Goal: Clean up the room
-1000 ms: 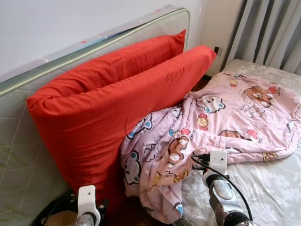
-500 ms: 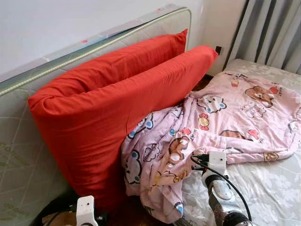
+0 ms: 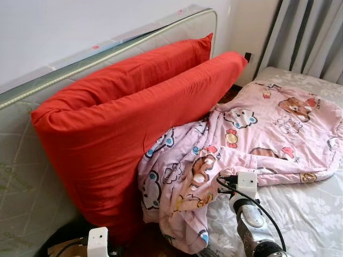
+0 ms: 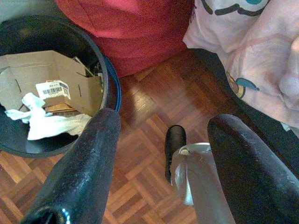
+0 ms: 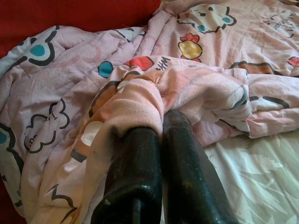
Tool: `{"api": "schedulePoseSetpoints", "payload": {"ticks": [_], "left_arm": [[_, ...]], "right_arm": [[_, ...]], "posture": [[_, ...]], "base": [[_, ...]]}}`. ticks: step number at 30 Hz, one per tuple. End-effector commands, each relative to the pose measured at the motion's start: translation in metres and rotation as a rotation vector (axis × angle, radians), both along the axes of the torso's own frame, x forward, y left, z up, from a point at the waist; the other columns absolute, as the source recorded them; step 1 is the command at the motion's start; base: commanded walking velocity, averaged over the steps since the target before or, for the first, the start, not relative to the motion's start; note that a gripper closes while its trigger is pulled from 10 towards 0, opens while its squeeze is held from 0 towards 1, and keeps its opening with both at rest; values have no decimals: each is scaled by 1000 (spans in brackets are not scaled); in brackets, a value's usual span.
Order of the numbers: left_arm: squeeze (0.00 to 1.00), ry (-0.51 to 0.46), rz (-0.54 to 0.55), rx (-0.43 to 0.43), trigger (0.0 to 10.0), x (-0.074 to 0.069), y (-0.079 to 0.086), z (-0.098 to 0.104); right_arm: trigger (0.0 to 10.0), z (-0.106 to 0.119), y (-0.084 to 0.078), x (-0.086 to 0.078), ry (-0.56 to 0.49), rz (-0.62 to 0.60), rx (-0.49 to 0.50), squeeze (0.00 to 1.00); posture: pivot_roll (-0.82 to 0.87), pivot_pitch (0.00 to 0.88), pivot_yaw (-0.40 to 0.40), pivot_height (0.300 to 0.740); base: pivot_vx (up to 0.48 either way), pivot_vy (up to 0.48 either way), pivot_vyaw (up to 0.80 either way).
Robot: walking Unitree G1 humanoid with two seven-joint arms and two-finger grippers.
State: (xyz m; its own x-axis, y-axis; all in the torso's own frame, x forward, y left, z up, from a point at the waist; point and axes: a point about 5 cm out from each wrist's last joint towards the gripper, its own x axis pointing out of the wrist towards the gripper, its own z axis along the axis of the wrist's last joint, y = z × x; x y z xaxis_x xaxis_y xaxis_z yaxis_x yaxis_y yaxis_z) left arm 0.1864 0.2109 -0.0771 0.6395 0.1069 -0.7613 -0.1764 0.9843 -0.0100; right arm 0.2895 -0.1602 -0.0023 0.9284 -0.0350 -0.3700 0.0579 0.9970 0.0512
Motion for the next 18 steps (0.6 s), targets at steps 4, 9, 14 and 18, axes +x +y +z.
{"api": "schedulePoseSetpoints", "payload": {"ticks": [4, 9, 14, 18], "left_arm": [[0, 50, 6, 6, 10000, -9, 5, -4], [0, 60, 2, 6, 10000, -10, 6, -5], [0, 67, 7, 7, 10000, -12, 7, -6], [0, 72, 9, 6, 10000, -14, 8, -6]], "right_arm": [[10000, 0, 3, 0, -6, 9, -7, 0], [10000, 0, 3, 0, -6, 5, -7, 0], [10000, 0, 4, 0, -8, 5, -9, 0], [10000, 1, 3, 0, -11, 3, -14, 0]], "posture": [[62, 0, 50, 740], [62, 0, 52, 740], [63, 0, 54, 740], [65, 0, 53, 740]], "base": [[0, 0, 0], [0, 0, 0], [0, 0, 0], [0, 0, 0]]}}
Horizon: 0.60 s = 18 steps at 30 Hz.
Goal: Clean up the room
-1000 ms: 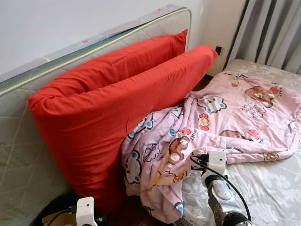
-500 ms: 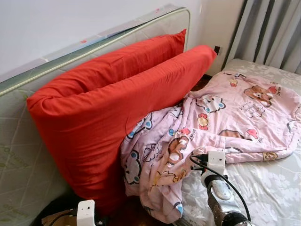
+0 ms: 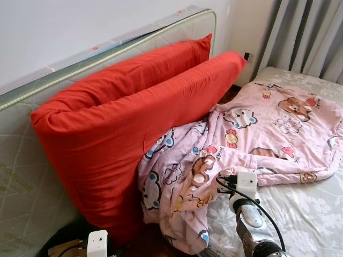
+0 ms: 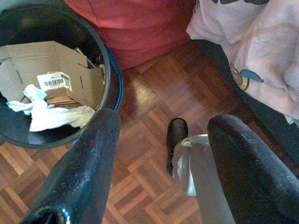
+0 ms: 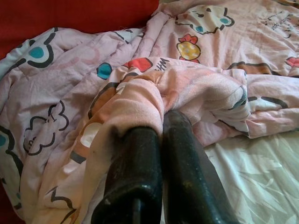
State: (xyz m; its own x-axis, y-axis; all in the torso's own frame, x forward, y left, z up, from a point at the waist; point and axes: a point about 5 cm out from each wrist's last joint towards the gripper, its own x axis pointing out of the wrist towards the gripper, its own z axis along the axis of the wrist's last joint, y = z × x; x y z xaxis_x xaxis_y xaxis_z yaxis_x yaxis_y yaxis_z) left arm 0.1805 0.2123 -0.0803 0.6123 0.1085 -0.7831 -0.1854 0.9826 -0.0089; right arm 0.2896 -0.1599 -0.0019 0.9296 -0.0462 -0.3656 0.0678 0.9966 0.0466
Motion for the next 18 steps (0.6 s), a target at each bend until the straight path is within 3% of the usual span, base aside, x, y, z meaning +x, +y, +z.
{"api": "schedulePoseSetpoints", "payload": {"ticks": [1, 18], "left_arm": [[0, 42, 2, 10, 10000, -9, 6, -3], [0, 69, 14, 8, 10000, -15, 8, -6]], "right_arm": [[10000, 0, 2, 0, -8, 11, -11, 0], [10000, 2, 3, 1, -21, 6, -19, 0]], "posture": [[66, 0, 51, 740], [53, 6, 58, 740]], "base": [[0, 0, 0], [0, 0, 0]]}}
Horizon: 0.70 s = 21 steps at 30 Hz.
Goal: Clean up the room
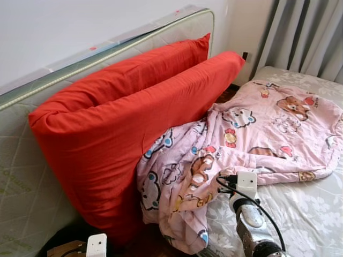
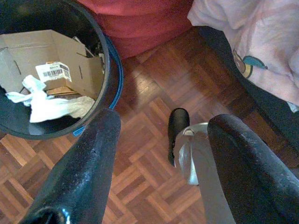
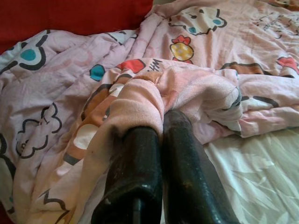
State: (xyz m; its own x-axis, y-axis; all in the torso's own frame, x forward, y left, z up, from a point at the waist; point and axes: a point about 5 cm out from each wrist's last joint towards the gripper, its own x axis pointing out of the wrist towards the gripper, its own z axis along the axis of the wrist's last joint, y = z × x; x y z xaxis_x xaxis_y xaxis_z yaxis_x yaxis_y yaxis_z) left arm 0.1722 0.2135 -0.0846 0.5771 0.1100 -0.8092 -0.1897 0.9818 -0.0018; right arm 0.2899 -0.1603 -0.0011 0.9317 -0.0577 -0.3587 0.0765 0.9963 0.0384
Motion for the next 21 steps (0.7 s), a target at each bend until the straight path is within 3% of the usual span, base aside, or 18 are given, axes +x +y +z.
{"api": "schedulePoseSetpoints", "payload": {"ticks": [1, 21], "left_arm": [[0, 27, 11, 10, 10000, -7, 7, -2], [0, 12, 2, 5, 10000, -5, 4, -1]], "right_arm": [[10000, 2, 3, 1, -15, 15, -11, 0], [10000, 0, 4, 0, -11, 17, -15, 0]], "posture": [[53, 6, 58, 740], [62, 9, 52, 740]], "base": [[0, 0, 0], [0, 0, 0]]}}
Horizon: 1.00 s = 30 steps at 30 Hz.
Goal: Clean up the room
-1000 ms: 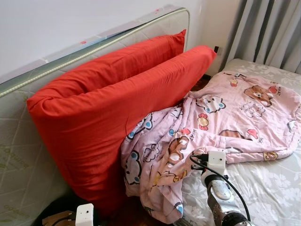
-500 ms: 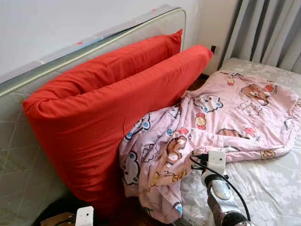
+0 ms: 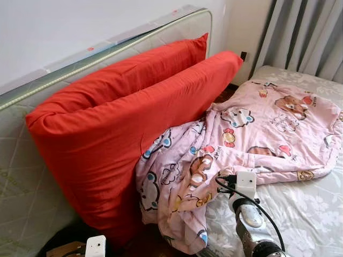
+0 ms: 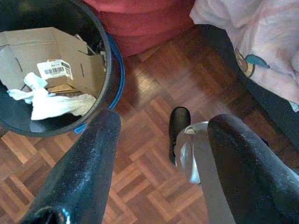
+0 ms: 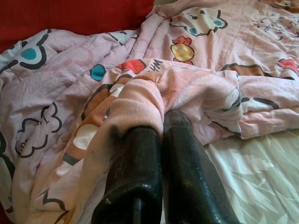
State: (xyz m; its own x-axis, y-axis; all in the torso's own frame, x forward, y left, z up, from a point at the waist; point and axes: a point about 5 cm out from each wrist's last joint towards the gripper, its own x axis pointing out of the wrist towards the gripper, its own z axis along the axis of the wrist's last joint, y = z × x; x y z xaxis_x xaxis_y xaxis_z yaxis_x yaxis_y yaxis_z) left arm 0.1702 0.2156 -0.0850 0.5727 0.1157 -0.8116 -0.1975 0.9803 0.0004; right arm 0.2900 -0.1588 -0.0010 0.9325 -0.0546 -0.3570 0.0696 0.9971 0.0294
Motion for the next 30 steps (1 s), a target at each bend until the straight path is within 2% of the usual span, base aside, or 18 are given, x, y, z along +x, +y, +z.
{"api": "schedulePoseSetpoints", "payload": {"ticks": [1, 30], "left_arm": [[0, 8, -6, 3, 10000, -3, 2, -1], [0, 1, -8, 2, 10000, -1, 2, 0]], "right_arm": [[10000, 0, 3, 0, -10, 10, -7, 0], [10000, 0, 2, -1, -3, -2, -23, 0]], "posture": [[63, 10, 52, 740], [67, 12, 49, 740]], "base": [[0, 0, 0], [-283, 0, 0]]}}
